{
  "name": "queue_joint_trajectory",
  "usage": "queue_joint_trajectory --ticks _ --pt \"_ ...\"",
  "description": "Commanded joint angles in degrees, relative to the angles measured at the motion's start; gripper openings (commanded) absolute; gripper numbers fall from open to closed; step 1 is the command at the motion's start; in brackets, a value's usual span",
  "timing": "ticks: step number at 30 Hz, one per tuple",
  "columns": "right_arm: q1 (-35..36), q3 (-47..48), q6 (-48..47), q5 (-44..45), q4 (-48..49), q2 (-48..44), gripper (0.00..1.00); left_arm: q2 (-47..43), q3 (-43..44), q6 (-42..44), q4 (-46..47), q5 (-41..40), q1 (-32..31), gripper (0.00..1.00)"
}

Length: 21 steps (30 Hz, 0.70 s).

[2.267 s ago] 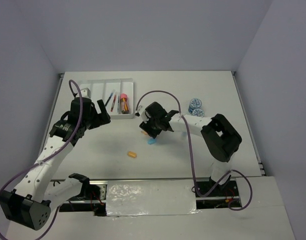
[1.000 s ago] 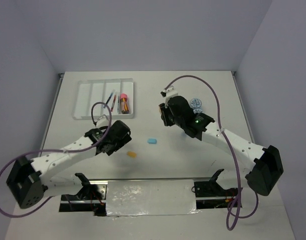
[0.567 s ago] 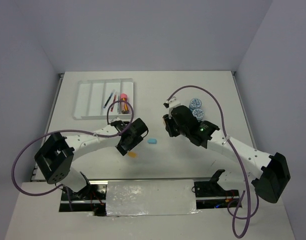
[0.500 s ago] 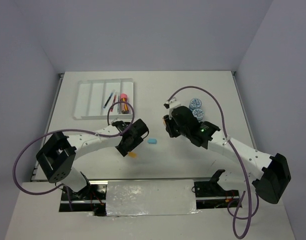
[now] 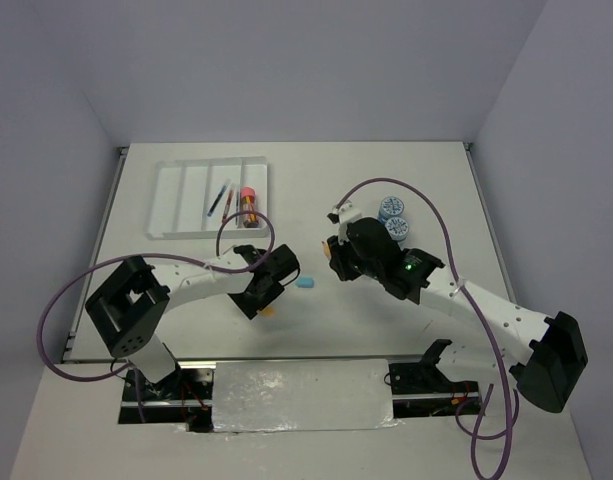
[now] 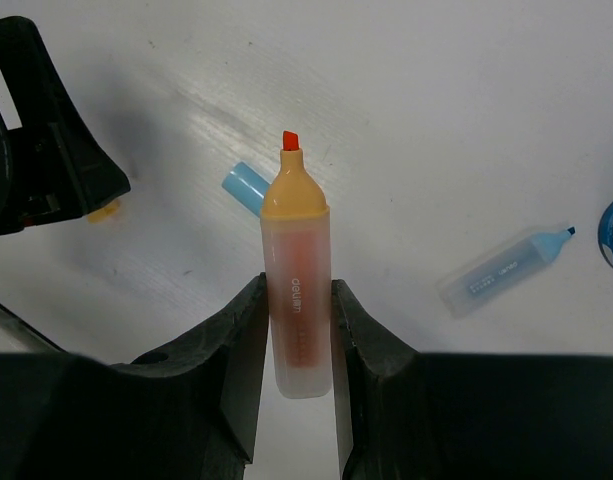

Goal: Sort the stationery into containers
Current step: Pick up the pen from the center of the board, then close the pen cap on the pen.

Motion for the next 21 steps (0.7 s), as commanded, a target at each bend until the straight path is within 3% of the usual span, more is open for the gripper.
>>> queue_joint_trajectory --ticks 1,7,16,17,21 --pt "0.78 -0.34 -0.73 -0.63 2.96 0.24 0.00 0.35 -1.33 -2.03 -0.98 0.82 -0.34 0.69" --pt "1.31 -0.35 -0.73 -0.98 3.14 0.77 0.00 0.87 -3.53 -2.65 -0.10 0.04 -0.34 0.63" --pt "2.54 -0.69 -1.08 -5.54 5.16 0.42 0.00 0.79 -3.45 0.34 2.18 -1.02 -0.34 0.22" --pt "2.62 -0.78 -1.08 -7.99 5.68 0.24 0.00 0.35 -3.36 0.60 1.92 -1.37 -0.34 0.15" --pt "3.06 -4.28 2.41 -21.17 14.00 -2.38 0.00 -7.89 -3.62 5.41 2.79 -7.76 -1.30 0.06"
